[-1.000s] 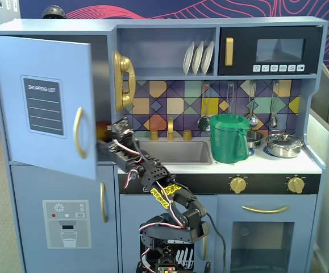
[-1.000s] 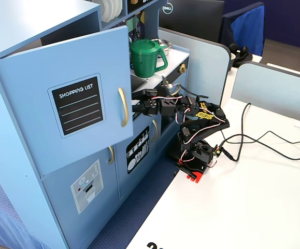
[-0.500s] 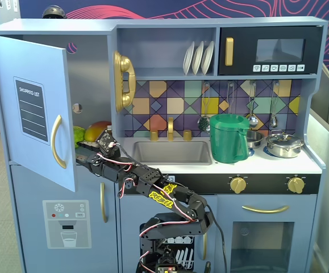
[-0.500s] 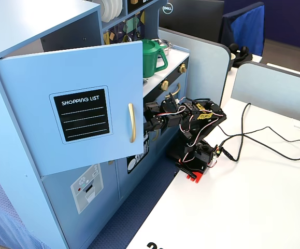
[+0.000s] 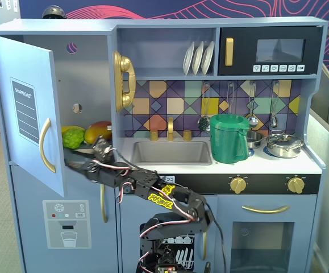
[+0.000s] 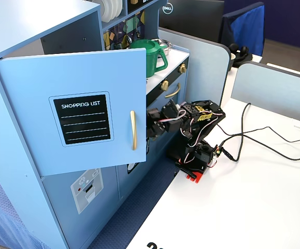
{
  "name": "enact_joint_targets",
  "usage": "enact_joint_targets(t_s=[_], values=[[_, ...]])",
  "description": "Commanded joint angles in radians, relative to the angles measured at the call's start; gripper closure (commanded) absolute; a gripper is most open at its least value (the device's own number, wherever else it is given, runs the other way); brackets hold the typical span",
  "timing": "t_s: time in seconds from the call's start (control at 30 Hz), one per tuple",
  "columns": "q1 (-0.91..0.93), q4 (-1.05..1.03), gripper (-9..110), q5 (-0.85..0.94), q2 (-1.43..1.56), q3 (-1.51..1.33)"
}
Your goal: Open the left cabinet door
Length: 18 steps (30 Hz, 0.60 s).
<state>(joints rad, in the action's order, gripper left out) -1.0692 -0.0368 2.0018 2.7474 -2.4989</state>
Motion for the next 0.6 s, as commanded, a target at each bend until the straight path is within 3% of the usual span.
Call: enact_joint_targets(t_s=[0.0, 0.33, 0.57], values=[[0.322, -0.195, 95, -0.109, 0.120, -0.034], [0.936, -0.856, 95, -0.330, 0.291, -0.244], [1.065, -1.051, 96, -0.425, 0.308, -0.425]])
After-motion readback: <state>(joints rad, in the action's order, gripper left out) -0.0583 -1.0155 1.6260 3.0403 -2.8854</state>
